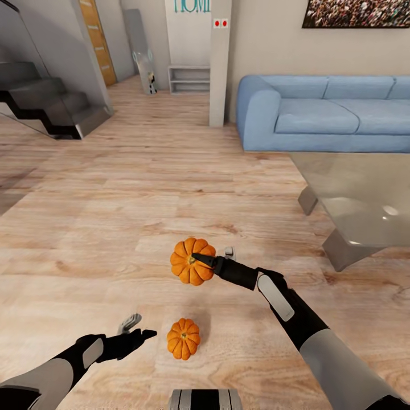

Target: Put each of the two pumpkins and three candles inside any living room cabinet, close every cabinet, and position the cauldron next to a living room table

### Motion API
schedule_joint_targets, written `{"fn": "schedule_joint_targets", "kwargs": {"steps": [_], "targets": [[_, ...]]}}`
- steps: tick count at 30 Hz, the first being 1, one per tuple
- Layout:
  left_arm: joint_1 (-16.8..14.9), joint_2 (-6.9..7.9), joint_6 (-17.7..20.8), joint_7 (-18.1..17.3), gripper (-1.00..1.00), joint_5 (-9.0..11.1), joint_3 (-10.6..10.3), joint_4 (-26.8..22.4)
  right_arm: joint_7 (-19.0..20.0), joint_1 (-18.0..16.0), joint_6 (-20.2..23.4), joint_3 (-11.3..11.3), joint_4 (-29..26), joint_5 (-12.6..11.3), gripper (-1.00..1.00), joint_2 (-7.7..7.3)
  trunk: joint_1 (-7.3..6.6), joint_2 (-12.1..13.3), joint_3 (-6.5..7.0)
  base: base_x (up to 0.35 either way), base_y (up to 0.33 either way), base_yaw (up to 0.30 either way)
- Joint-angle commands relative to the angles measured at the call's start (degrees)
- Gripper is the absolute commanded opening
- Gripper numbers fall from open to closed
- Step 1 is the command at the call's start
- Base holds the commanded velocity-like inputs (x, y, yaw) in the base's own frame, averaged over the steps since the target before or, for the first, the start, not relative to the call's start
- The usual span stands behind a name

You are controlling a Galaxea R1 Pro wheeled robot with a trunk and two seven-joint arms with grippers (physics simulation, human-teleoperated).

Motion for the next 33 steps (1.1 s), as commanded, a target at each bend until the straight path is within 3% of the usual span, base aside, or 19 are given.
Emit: {"fn": "schedule_joint_targets", "kwargs": {"steps": [1,8,22,29,33], "targets": [[0.0,0.00,0.0,0.0,1.00,0.0,0.0,0.0,0.0,0.0,0.1,0.0,-0.1,-0.1,-1.00,0.01,0.02,0.0,-0.23,0.000,0.000,0.000],[0.0,0.15,0.1,-0.4,1.00,-0.1,-0.1,-0.5,0.0,0.0,0.1,0.0,-2.7,0.2,-1.00,-0.13,0.20,-0.1,-1.78,0.000,0.000,0.000],[0.0,0.19,0.2,-6.8,1.00,-0.4,-0.3,-0.7,0.0,0.0,0.1,0.2,-3.2,0.2,-1.00,-0.09,0.56,-0.3,-4.88,0.000,0.000,0.000],[0.0,0.71,0.3,-7.9,1.00,-0.3,-0.3,-1.0,0.0,0.0,0.1,0.1,-5.4,0.3,-1.00,-0.23,0.74,-0.4,-6.43,0.000,0.000,0.000],[-0.1,0.73,0.4,-12.5,1.00,-0.5,-0.2,-1.2,0.0,0.0,0.1,0.1,-5.4,0.2,-1.00,-0.23,0.85,-0.4,-7.32,0.000,0.000,0.000]]}}
